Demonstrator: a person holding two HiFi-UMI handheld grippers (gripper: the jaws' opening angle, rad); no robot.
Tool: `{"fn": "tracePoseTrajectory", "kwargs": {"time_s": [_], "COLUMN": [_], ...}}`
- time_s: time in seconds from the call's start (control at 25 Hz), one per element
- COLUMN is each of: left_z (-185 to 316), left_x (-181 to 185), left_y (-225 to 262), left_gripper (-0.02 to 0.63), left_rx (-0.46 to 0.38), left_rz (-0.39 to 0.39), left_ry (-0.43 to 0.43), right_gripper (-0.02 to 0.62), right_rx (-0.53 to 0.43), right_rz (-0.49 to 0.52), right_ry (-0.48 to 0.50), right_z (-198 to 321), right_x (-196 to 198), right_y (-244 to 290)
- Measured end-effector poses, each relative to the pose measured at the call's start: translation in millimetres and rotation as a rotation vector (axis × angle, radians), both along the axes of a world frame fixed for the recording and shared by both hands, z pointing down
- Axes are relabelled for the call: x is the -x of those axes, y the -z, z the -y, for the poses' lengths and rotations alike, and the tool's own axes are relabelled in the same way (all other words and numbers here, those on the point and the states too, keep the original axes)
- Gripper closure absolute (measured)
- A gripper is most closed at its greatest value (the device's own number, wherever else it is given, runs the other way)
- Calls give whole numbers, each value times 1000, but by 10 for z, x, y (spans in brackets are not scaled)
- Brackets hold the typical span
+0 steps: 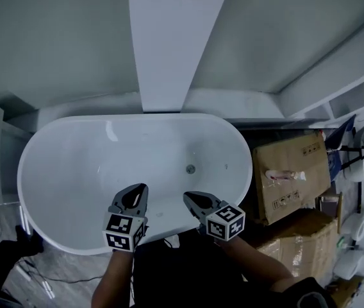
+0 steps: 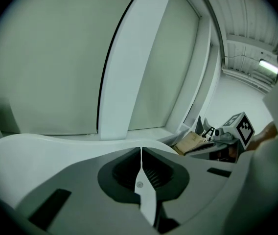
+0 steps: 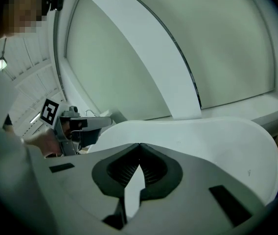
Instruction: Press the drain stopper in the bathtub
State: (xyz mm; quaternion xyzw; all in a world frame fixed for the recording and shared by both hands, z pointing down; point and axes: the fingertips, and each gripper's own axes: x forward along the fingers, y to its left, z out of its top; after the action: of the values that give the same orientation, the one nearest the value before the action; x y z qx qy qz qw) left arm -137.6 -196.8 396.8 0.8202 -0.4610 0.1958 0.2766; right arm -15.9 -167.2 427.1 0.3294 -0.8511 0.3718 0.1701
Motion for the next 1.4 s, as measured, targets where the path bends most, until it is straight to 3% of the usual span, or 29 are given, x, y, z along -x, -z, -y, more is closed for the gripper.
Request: {"fn": "tracePoseTrajectory", "kwargs": {"time_s": [0.32,0.76,1.0,1.16,1.4], "left_z": [243,621,694,646,633], "left_x": [-339,-606,-822,-867,-962], "left_y": [-1036,-2675,-3390,-3899,-4474], "left_gripper": [581,583,583,583,583], "left_rx": [103,201,235,287,310], "left_rz": [-13,-5,16,16,26], "left_ry": [20,34,-30,-16,-76], "right_gripper": [581,581,581,581,581], "right_rx": [94,180,210,236,217], "right_rz": [-48,-79,-125,-171,-229], "right_ry": [51,40,16,15,46], "right_z": [314,677,801,701,769], "right_x": [-201,-340,-557,-680,-636], "right_y": [-1052,-2738,-3500,-4047,-4673]}}
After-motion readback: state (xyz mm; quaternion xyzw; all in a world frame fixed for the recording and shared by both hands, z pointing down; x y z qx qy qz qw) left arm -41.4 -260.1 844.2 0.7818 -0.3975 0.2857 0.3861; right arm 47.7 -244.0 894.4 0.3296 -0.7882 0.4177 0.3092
